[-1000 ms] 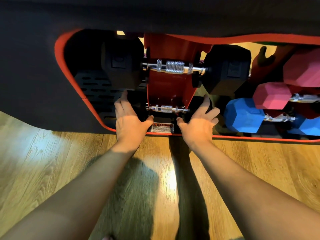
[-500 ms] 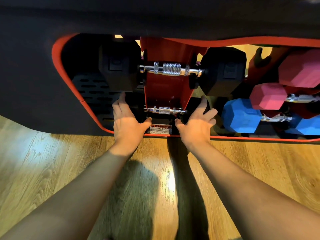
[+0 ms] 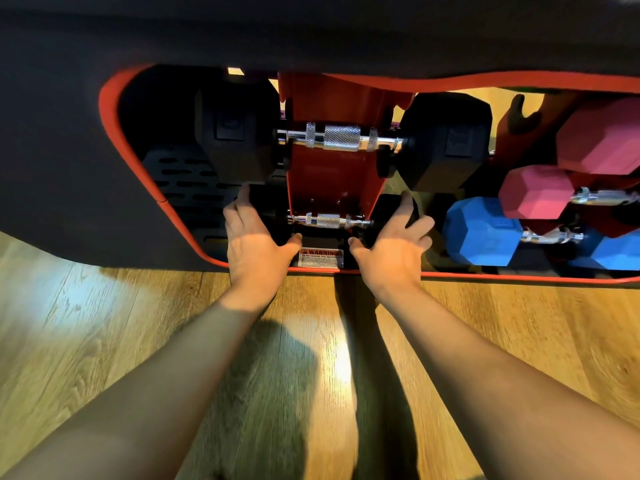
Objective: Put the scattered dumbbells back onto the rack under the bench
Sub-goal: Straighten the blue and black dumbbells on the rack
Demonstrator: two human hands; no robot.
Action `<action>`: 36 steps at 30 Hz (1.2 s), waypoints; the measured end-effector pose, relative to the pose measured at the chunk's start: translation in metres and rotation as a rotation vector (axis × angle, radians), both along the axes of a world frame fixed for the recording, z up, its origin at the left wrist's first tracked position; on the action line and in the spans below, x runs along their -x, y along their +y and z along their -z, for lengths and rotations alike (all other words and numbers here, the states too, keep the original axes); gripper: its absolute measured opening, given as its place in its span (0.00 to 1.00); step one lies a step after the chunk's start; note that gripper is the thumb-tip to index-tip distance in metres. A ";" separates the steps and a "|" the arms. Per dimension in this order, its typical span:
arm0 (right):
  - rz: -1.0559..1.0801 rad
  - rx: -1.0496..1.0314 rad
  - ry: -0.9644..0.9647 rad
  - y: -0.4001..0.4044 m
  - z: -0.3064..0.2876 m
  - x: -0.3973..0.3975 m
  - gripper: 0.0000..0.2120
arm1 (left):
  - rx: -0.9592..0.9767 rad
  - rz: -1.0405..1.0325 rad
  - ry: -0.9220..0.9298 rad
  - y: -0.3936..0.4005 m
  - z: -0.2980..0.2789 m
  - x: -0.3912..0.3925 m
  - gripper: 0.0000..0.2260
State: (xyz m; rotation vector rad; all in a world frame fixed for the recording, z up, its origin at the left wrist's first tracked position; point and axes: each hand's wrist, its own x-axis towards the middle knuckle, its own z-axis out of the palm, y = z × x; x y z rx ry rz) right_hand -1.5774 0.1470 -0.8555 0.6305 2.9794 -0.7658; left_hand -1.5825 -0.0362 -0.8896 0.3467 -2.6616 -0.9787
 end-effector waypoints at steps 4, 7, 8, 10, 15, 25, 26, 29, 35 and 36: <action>-0.005 -0.024 0.005 -0.001 0.000 0.001 0.51 | 0.030 -0.005 0.011 0.000 0.002 0.000 0.48; -0.003 -0.014 0.000 0.000 0.000 0.001 0.51 | 0.036 -0.005 0.015 0.000 0.002 0.000 0.49; 0.000 -0.008 -0.001 0.000 0.001 0.001 0.51 | 0.037 -0.004 0.013 0.000 0.002 0.000 0.49; 0.004 -0.008 -0.005 0.001 0.001 0.002 0.51 | 0.033 0.001 0.013 0.000 0.001 0.000 0.49; -0.003 -0.036 -0.002 0.001 0.002 0.002 0.51 | 0.029 0.009 0.022 0.001 0.000 -0.001 0.48; -0.008 -0.069 0.005 0.001 0.005 0.003 0.51 | 0.021 0.037 -0.003 -0.002 -0.005 -0.002 0.50; -0.008 -0.071 0.004 0.000 0.004 0.003 0.51 | 0.020 0.035 -0.008 -0.002 -0.006 -0.002 0.49; -0.015 -0.078 -0.001 0.001 0.002 0.003 0.51 | 0.031 0.031 -0.014 -0.001 -0.007 -0.003 0.49; -0.024 -0.072 0.010 0.002 0.001 0.001 0.52 | 0.059 0.029 -0.017 0.000 -0.008 -0.005 0.49; -0.026 -0.073 0.013 0.002 0.001 0.001 0.52 | 0.063 0.026 -0.021 0.000 -0.008 -0.005 0.49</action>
